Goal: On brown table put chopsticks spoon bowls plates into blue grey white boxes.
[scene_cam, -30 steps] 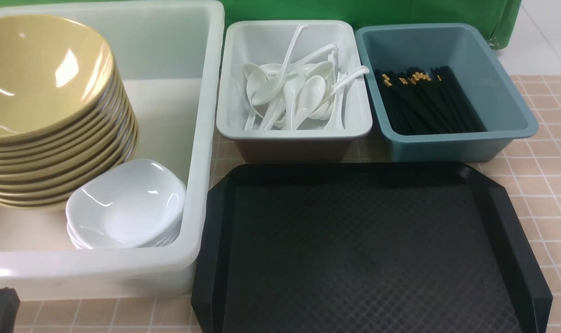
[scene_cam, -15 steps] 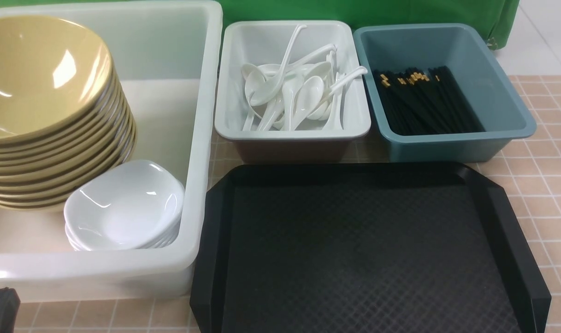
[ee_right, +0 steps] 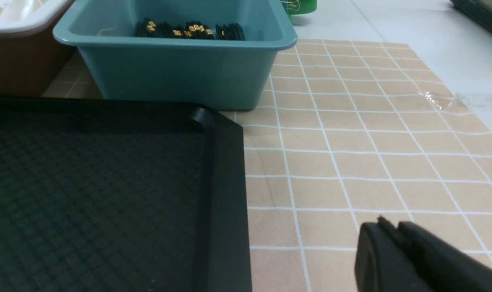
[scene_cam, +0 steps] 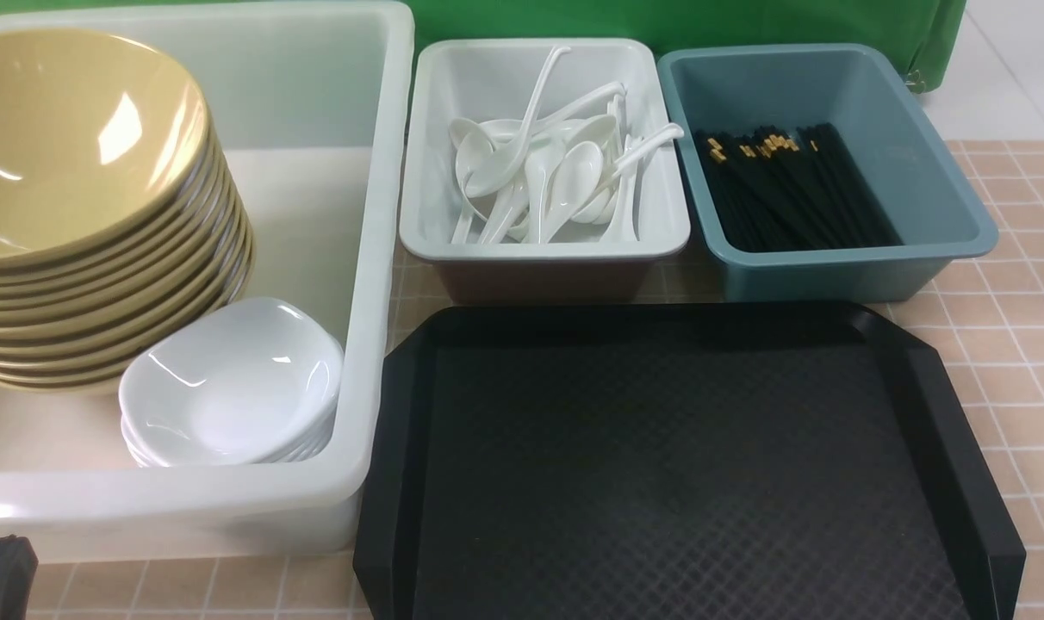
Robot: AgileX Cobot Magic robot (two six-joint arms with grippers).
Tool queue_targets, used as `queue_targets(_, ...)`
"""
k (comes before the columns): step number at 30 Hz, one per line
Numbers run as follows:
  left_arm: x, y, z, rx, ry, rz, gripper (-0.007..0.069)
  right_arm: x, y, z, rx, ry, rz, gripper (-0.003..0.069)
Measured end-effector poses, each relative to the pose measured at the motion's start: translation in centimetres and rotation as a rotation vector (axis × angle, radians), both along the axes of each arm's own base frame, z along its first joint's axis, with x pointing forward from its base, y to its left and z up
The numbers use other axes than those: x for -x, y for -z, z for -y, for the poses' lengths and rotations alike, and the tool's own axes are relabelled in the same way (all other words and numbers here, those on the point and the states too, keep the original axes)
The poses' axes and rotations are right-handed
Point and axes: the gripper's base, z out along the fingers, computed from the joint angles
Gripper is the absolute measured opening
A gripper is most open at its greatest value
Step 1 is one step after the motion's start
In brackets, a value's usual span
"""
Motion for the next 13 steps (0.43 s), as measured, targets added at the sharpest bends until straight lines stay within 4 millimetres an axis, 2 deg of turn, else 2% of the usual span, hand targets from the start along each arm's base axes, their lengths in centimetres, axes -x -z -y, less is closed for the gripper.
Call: queue_targets(13,0.0,0.0,0.0,0.001,0.0,0.0,-0.0011,0.0,0.0,0.0,0.0,0.0,0.0,0.0107)
